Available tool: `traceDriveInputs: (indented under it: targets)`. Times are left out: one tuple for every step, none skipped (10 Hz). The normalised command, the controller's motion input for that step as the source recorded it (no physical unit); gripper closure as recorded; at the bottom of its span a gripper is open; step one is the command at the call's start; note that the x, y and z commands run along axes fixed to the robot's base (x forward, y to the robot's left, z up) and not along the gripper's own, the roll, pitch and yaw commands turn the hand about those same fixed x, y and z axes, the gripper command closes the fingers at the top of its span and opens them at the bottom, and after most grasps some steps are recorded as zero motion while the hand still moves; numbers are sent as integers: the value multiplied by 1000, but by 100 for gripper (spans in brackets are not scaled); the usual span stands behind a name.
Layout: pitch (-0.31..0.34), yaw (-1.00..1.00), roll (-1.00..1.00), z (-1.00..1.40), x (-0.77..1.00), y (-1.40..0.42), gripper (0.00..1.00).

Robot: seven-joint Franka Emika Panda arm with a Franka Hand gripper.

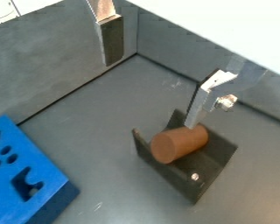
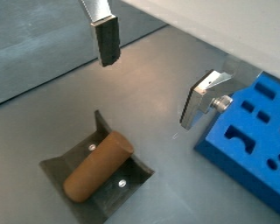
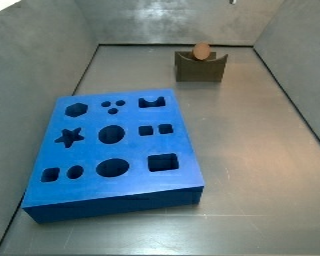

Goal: Pick up the round object. Move up. Place the round object on the fixture. Regrasp the round object. Move to above the board. Insert the round object.
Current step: Regrasp the round object.

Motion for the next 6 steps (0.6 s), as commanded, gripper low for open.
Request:
traceDriveInputs:
  targets:
    - [-43, 14, 1000, 8, -10, -20, 0]
    - [-44, 14, 1000, 7, -11, -18, 0]
    - [-45, 15, 1000, 4, -15, -19, 0]
    - [-45, 15, 1000, 4, -16, -16, 0]
    - [-44, 16, 1000, 7, -15, -24, 0]
    - [-43, 16, 1000, 9, -13, -24, 0]
